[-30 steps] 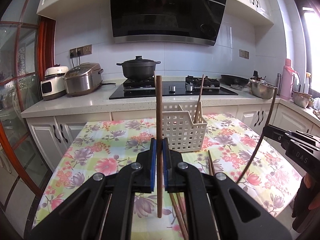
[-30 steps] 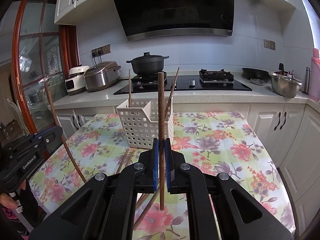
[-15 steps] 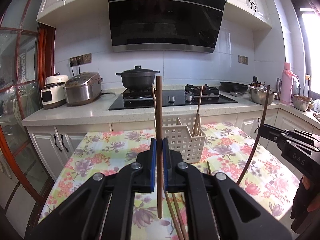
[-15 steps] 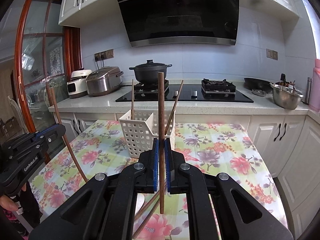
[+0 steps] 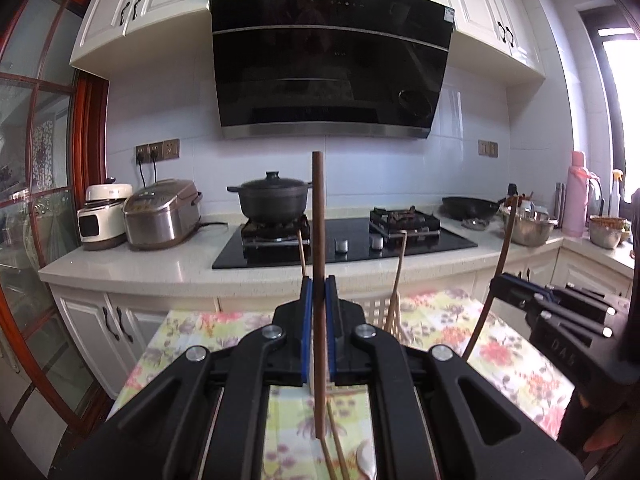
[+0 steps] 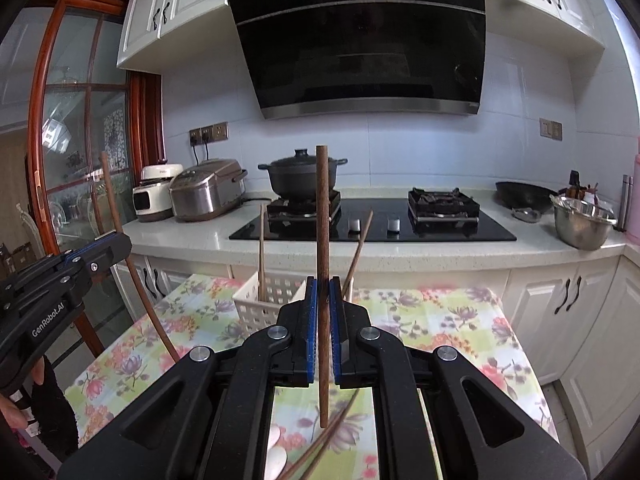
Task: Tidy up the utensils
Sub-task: 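Lift both chopsticks upright and lower them into the white caddy, then open both grippers, release the chopsticks, and move back over the table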
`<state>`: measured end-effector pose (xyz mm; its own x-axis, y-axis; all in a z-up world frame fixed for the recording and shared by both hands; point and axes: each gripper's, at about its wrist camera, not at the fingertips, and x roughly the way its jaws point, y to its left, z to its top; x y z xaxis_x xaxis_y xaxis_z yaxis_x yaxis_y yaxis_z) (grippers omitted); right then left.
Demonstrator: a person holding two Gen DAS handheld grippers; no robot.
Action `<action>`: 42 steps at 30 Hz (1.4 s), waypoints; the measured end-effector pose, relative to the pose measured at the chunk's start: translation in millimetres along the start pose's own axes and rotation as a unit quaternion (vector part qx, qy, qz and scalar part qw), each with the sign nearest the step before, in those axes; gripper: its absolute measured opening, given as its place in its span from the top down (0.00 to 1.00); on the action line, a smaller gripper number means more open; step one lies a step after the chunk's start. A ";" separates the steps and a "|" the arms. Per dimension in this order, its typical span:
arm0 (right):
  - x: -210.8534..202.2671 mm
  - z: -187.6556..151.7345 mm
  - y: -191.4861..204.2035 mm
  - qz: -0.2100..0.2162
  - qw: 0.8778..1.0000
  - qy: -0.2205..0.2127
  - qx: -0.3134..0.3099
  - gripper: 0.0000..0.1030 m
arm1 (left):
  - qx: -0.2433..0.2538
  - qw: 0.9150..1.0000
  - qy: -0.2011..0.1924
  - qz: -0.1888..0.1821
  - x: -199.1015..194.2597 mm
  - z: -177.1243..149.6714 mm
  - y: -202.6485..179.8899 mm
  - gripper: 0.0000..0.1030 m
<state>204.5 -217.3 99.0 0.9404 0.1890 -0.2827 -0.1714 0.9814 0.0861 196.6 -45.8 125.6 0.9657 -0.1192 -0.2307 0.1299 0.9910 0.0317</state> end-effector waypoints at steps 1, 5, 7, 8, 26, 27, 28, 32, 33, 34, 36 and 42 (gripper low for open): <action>4.0 4.3 -0.1 -0.001 1.000 -0.002 -0.001 0.93 | -0.001 1.000 -0.002 0.001 2.3 4.7 0.6 0.94; 20.9 20.6 -0.3 -0.005 1.000 -0.007 -0.006 0.93 | -0.012 1.000 -0.007 -0.004 19.7 30.2 3.5 0.94; 30.9 29.3 -1.0 -0.004 1.000 -0.008 -0.006 0.93 | -0.017 1.000 -0.009 -0.002 30.0 43.8 4.3 0.94; 35.1 33.5 -1.2 -0.003 1.000 -0.010 -0.006 0.93 | -0.018 1.000 -0.011 -0.002 34.2 50.6 4.0 0.94; 115.0 49.4 -8.4 0.001 1.000 0.018 0.001 0.93 | -0.038 0.999 0.015 -0.007 131.0 77.8 6.4 0.94; 119.1 46.5 -8.3 0.002 1.000 0.025 0.001 0.93 | -0.041 0.999 0.025 -0.012 137.0 72.9 7.6 0.94; 122.8 42.0 -8.0 0.000 1.000 0.031 0.000 0.93 | -0.044 0.998 0.031 -0.015 141.4 68.3 9.1 0.94; 139.4 27.0 -9.6 -0.004 0.998 0.058 0.007 0.93 | -0.053 0.996 0.067 -0.019 161.4 46.6 14.9 0.94; 142.8 24.2 -11.2 -0.002 0.998 0.063 0.014 0.93 | -0.057 0.995 0.076 -0.017 166.4 41.3 17.2 0.94; 146.1 21.9 -12.2 -0.002 0.997 0.069 0.019 0.92 | -0.061 0.994 0.085 -0.017 170.9 36.7 19.4 0.93; 153.7 17.7 -16.1 0.000 0.996 0.079 0.029 0.91 | -0.066 0.993 0.102 -0.014 181.5 28.1 23.2 0.88; 156.2 13.2 -29.1 0.001 0.995 0.080 0.057 0.66 | -0.059 0.993 0.103 0.011 187.1 19.1 33.7 0.58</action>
<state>360.3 -216.7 64.9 0.8798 0.2022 -0.4302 -0.1302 0.9729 0.1911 385.9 -35.9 102.1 0.8996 -0.0956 -0.4261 0.0711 0.9948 -0.0731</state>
